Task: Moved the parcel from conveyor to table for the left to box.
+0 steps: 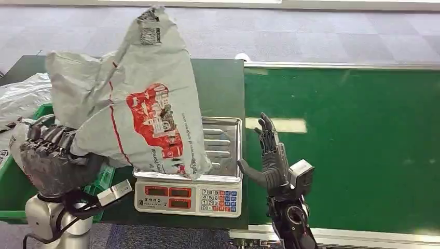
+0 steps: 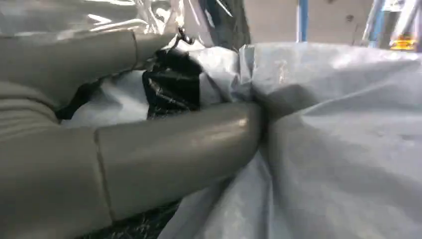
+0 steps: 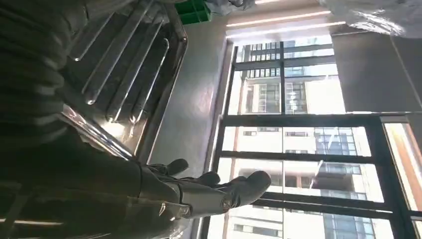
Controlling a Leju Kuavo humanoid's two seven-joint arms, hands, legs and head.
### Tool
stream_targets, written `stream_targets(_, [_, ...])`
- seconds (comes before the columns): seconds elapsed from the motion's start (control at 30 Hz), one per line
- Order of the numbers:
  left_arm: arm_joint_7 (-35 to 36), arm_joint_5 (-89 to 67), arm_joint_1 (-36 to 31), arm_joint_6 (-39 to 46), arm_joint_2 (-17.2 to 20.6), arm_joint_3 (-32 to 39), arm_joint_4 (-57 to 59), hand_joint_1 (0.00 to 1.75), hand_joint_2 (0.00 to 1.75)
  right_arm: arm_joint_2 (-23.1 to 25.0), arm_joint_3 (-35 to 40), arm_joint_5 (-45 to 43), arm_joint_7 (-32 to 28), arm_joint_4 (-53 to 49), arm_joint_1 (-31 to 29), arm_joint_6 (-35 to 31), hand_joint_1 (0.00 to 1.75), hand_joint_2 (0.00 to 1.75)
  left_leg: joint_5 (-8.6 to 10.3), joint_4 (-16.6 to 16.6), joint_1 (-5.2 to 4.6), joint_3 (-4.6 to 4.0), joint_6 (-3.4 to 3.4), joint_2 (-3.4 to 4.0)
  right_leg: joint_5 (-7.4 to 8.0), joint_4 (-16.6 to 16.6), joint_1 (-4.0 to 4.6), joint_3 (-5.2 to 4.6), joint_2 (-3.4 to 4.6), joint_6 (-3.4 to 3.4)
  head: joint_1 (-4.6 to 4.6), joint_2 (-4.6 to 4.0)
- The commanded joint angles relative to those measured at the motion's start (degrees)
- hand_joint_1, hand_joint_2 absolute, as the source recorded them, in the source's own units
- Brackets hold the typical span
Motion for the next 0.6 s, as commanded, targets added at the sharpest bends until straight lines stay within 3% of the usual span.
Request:
stream_targets(0.03, [-0.02,-1.3,-0.94,0.15,-2.39,10.71,-2.94,1.75,0.0,-1.2,-1.53,-0.01,-0.17,1.5,0.18,-0.22,0.0,1.75,0.04,-0.03,0.02,-0.05,0.02,0.06,0.07,-0.06,0.03,-0.04,0.02,0.0,0.0,0.0])
stream_targets(0.3, [-0.02,-1.37,-1.08,0.15,-3.59,14.0,-4.99,1.75,0.0,-1.69,-1.6,0.11,-0.49,0.98,1.01,-0.42,0.0,1.75,0.09,-0.04,0.0,-0.08,0.02,0.06,0.11,-0.07,0.01,-0.05,0.0,-0.01,0.02,0.0])
stream_targets(0.57, [-0.02,-8.71,-5.92,0.15,-5.45,28.54,0.87,1.75,0.0,-2.89,-2.65,-0.28,-0.48,-2.37,4.16,-1.59,0.0,1.75,0.05,-0.04,-0.01,-0.02,0.01,-0.05,0.03,-0.05,0.0,0.02,-0.09,-0.01,0.0,0.0])
stream_targets(0.6, [2.37,-6.67,-7.75,0.15,1.5,29.9,8.84,1.75,0.0,-2.82,-2.57,-0.13,-0.45,-2.06,3.72,-1.57,0.0,1.75,0.04,-0.06,-0.04,0.04,0.01,0.04,0.04,-0.04,-0.03,0.03,0.03,0.0,-0.02,0.0])
